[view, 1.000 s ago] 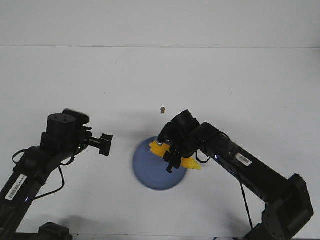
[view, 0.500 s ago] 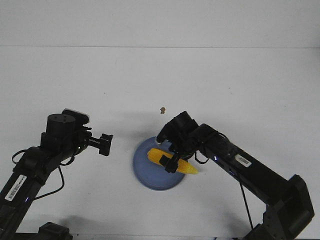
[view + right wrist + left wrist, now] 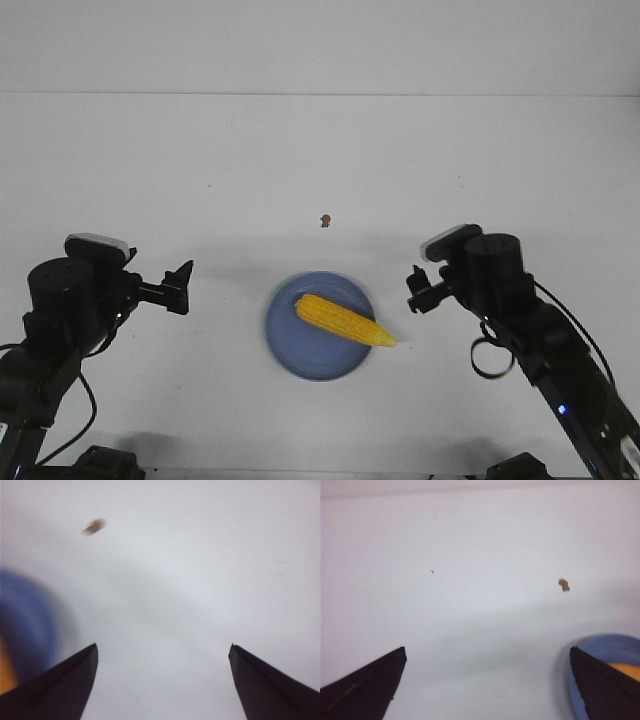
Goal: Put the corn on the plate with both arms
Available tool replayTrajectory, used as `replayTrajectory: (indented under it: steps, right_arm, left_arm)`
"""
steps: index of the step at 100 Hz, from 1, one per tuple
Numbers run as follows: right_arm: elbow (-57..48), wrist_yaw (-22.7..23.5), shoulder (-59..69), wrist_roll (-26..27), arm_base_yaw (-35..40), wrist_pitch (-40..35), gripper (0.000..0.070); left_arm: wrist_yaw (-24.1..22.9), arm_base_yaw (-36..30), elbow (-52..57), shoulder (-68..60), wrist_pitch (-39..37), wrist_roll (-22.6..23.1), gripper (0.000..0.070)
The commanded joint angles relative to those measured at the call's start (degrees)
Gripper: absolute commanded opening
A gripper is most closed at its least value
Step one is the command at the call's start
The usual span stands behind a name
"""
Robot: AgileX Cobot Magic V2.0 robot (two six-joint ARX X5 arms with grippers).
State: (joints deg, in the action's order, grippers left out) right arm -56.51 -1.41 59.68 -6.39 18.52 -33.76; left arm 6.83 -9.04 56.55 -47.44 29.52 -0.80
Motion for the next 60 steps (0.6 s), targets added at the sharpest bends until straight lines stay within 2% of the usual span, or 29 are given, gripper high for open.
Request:
replayTrajectory:
  steps: [1, 25, 34, 41, 50, 58, 60]
  right_arm:
    - [4.5, -0.4, -6.9, 4.1, -1.6, 3.0, 0.0547]
    - [19.2, -9.1, -31.8, 5.6, -5.7, 4.2, 0.0547]
    - [22.7, -9.9, -40.8, 6.4, -5.9, 4.2, 0.0547]
    - [23.9, -10.0, -46.8, 6.7, -5.9, 4.1, 0.0542]
    - [24.3, -11.2, -52.5, 7.0, -5.9, 4.0, 0.0504]
    - [24.3, -13.6, -55.3, 7.0, -5.9, 3.5, 0.0418]
    - [24.3, -14.0, -55.7, 7.0, -5.9, 3.4, 0.0392]
  left_arm:
    - [-1.2, 0.3, -3.0, 2.2, -1.9, -0.3, 0.07]
    - [-4.8, 0.4, -16.4, 13.4, -5.6, -2.6, 0.07]
    - [-4.8, 0.4, -19.1, 16.8, -7.1, -6.4, 0.07]
    - [-4.9, 0.4, -19.5, 18.8, -7.2, -6.4, 0.07]
    - [-5.0, 0.4, -19.5, 20.1, -7.1, -6.1, 0.07]
    - [-5.0, 0.4, -19.5, 20.7, -7.1, -5.9, 0.07]
    - [-5.0, 0.4, -19.5, 20.8, -7.1, -5.9, 0.0667]
